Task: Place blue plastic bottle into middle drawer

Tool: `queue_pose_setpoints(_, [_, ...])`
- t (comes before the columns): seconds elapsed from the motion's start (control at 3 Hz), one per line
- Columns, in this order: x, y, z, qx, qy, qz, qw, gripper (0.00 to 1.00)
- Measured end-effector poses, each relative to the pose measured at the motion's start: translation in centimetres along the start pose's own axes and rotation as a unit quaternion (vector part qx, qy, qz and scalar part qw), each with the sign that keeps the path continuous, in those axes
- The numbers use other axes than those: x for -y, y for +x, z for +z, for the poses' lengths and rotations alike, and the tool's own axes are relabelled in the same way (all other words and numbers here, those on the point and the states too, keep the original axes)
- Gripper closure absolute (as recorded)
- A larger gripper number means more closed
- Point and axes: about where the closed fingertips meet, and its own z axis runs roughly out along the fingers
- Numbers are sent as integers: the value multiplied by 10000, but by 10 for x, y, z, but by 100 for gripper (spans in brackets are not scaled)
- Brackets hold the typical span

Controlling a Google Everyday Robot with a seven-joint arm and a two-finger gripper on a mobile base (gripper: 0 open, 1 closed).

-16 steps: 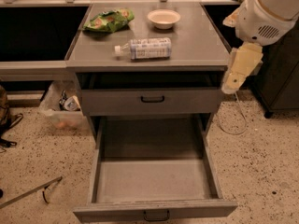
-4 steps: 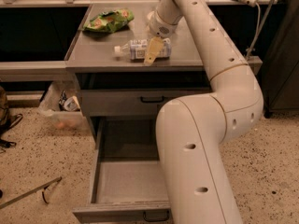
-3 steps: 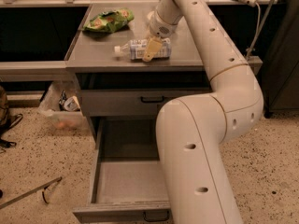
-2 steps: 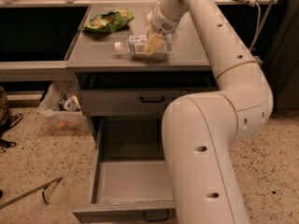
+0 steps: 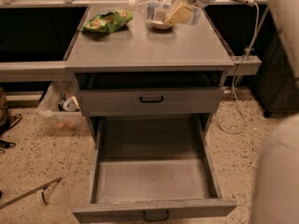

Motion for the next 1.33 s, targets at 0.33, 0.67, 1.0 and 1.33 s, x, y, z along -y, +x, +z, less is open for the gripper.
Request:
queue_pose_setpoints(0.33, [-9,-46,-80,385,715,-60,9967,100])
queue_pose_setpoints(0.67, [-65,-36,-90,482,539,-66,9974,100])
queue_pose_setpoints(1.0, [-153,56,-35,167,-494,66,9986,100])
queue_pose_setpoints(1.33, [-170,74,-11,245,-733,223,9968,100])
